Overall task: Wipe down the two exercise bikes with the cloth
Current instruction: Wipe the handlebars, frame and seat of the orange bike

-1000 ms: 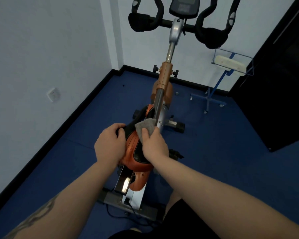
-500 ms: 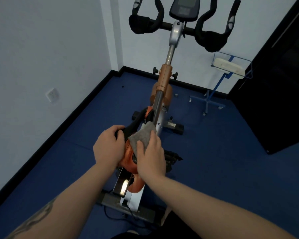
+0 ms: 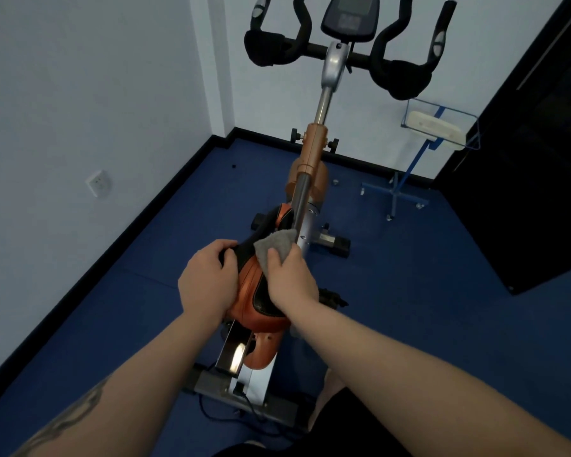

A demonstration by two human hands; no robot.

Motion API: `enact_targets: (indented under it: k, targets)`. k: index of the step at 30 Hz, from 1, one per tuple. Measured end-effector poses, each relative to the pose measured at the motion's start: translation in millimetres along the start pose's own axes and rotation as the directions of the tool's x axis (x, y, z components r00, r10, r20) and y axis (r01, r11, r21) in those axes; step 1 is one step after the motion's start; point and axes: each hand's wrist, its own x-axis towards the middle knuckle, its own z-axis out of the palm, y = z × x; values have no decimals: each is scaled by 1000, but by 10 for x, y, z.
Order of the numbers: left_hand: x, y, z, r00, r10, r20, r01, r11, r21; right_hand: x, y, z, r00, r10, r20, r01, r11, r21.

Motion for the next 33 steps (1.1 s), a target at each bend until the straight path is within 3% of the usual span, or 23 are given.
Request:
enact_targets:
  k: [3, 6, 10, 16, 22, 27, 33]
  targets:
    - [7, -14, 4, 1000, -1, 7, 1, 1000, 5, -249, 31, 69, 993, -100, -59, 97, 994, -57]
    - [7, -10, 6, 1000, -5, 0, 5, 1000, -1, -384, 144, 84, 978, -208, -15, 205, 971, -122]
    - [7, 2, 3, 1000, -12, -8, 12, 1000, 2, 0, -50, -39, 999, -15, 41, 17, 998, -54]
    - [3, -4, 7, 1000, -3, -9, 3, 1000, 12, -567, 204, 136, 986, -159, -48, 156, 986, -64]
    - [5, 7, -2, 1000, 3, 11, -3, 1000, 6, -41, -50, -41, 999, 24, 22, -24, 999, 21]
    - [1, 12, -1, 1000, 6, 4, -6, 1000, -1, -598, 205, 155, 987, -161, -29, 160, 986, -47]
    - [-3, 16, -9, 1000, -8, 11, 8, 1000, 3, -27, -19, -32, 999, 7, 53, -11, 997, 81]
